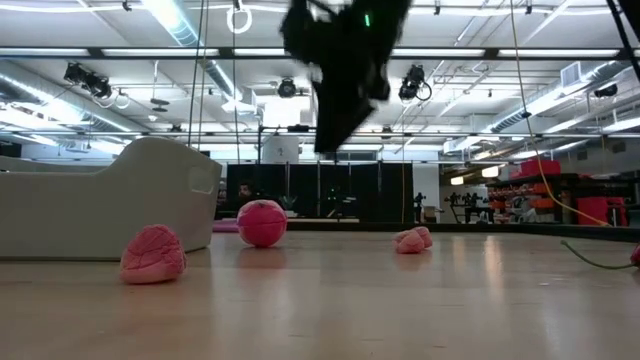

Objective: Pick and placing Produce into tupperware
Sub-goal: Put the pink dragon fruit into the gray container

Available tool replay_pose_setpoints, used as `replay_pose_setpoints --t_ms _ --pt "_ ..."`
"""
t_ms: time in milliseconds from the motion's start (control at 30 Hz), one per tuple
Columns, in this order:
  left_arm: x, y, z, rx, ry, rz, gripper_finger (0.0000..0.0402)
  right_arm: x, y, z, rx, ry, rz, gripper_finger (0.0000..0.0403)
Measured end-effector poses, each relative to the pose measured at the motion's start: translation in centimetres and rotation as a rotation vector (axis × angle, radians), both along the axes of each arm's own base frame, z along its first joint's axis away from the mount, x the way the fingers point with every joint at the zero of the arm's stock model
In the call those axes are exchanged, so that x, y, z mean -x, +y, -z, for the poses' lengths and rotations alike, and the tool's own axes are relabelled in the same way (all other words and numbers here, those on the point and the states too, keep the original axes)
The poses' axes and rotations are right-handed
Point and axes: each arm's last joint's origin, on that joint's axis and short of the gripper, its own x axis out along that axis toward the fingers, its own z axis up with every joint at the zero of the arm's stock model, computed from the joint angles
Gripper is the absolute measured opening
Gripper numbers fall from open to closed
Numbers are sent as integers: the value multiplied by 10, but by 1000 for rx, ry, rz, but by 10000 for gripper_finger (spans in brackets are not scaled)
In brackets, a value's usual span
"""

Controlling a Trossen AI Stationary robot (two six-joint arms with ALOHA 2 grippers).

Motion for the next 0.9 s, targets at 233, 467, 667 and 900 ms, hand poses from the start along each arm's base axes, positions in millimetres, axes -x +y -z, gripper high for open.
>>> replay_pose_setpoints --t_ms 233,467,667,900 --pt "0 0 0 -1 1 1 14 -1 -5 53 -26 -112 29 220" --pt "0 0 0 -2 3 2 17 -6 -11 55 -69 -165 51 238" --pt "0 0 0 -2 3 2 9 -12 -9 50 -199 -237 51 259" --pt "0 0 0 -2 3 2 22 -17 -6 49 -213 -320 121 265"
